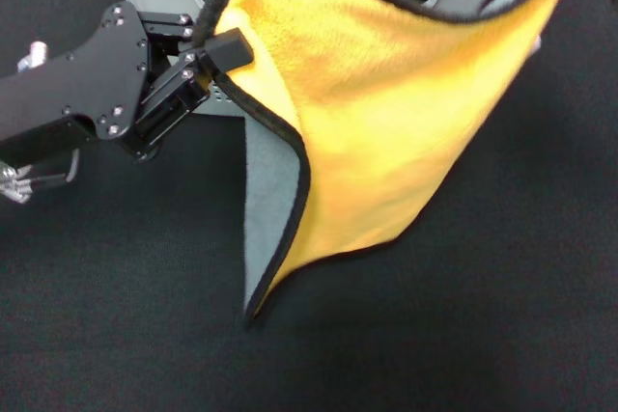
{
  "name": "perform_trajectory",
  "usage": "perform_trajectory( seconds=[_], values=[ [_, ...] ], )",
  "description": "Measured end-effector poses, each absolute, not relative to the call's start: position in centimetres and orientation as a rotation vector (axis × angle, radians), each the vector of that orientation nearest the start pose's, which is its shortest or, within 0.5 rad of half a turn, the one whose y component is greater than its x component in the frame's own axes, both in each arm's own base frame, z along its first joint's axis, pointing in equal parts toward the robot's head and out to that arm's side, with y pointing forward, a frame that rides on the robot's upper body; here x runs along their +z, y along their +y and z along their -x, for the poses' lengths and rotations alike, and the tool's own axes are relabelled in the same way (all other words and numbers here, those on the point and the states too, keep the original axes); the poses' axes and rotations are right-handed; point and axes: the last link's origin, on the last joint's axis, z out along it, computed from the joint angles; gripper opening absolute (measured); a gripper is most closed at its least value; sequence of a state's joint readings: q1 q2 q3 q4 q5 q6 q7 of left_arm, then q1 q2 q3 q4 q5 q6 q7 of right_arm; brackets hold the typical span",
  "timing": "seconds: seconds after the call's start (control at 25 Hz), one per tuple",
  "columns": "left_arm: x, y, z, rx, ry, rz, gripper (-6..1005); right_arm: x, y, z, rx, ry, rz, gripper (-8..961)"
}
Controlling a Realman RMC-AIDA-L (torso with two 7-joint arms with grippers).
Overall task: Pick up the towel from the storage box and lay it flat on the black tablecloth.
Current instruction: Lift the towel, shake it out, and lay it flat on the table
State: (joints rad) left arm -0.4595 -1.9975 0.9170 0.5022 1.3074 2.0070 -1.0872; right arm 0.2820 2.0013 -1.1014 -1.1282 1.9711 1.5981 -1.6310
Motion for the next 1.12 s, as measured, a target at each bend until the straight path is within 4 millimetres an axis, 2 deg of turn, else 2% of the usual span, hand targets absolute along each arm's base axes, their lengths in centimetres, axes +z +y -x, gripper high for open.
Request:
perform_trajectory(
  seconds=[0.24, 0.36, 0.52, 0.76, 0.88, 1.0, 1.12],
  values=[
    [6.2, 28.8, 21.1, -1.515, -0.013, 2.639, 10, 8.4, 29.3, -19.9, 1.282, 0.324, 2.591, 89],
    [5.8, 28.4, 21.1, -1.449, -0.011, 2.782, 10, 8.0, 28.1, -21.0, 1.265, 0.339, 2.613, 90],
    [5.6, 28.6, 20.9, -1.394, -0.012, 2.873, 10, 8.4, 27.9, -21.5, 1.268, 0.341, 2.582, 91],
    [6.5, 30.6, 19.2, -1.238, 0.043, 3.021, 10, 10.5, 29.0, -21.2, 1.287, 0.300, 2.500, 92],
    [7.1, 32.2, 17.6, -1.102, 0.117, 3.115, 11, 10.9, 29.0, -20.7, 1.295, 0.283, 2.516, 93],
    [7.2, 32.3, 17.4, -1.070, 0.130, 3.141, 11, 10.7, 27.9, -20.6, 1.315, 0.290, 2.540, 94],
    [7.3, 31.6, 17.4, -1.056, 0.152, 3.159, 11, 10.6, 25.9, -20.8, 1.339, 0.289, 2.550, 94]
  ],
)
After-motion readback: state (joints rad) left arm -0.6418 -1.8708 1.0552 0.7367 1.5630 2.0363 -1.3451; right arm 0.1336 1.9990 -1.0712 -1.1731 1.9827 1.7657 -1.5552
